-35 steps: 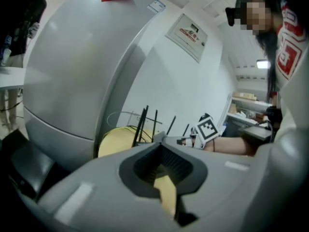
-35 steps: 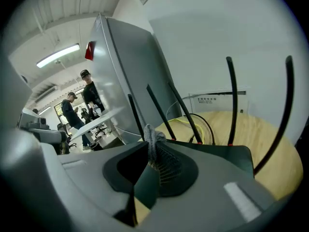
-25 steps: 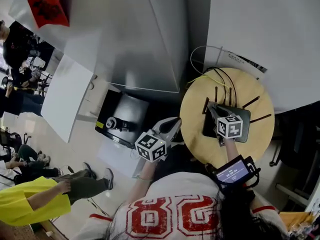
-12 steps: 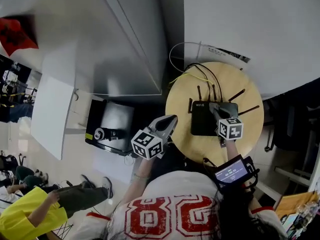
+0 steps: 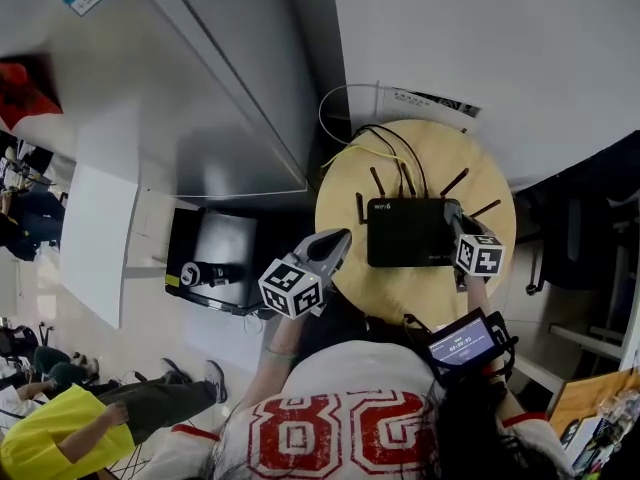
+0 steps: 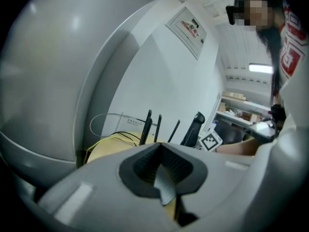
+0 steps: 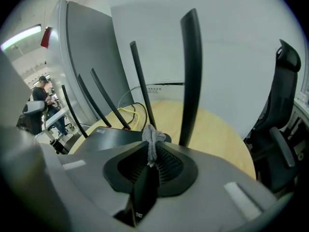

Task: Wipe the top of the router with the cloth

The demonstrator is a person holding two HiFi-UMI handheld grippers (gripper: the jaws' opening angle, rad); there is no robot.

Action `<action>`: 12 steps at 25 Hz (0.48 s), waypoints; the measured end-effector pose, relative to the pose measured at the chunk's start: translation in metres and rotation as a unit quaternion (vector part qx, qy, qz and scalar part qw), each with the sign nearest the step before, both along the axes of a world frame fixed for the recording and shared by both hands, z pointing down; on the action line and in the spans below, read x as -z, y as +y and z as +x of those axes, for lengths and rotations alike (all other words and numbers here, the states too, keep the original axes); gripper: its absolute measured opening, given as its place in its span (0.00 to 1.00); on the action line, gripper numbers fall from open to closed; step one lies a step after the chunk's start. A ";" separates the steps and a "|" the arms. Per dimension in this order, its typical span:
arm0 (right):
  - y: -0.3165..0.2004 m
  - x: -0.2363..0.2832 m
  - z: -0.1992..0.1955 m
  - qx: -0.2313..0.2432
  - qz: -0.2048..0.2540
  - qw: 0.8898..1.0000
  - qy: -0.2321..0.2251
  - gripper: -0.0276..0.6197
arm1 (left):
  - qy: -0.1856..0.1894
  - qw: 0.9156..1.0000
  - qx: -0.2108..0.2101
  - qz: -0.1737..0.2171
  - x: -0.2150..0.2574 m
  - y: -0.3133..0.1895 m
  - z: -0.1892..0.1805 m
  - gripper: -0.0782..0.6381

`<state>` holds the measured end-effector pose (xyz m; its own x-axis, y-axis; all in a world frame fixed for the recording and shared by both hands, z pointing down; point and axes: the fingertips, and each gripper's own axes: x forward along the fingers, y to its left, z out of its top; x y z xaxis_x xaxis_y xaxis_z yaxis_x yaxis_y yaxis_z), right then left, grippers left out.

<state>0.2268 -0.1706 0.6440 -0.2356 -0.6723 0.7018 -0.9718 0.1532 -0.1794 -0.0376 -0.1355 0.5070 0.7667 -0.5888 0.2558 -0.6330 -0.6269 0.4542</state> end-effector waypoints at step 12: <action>-0.006 0.032 -0.113 0.107 0.041 0.991 -0.064 0.11 | -0.010 1.000 0.026 0.002 0.003 0.011 -0.007 0.11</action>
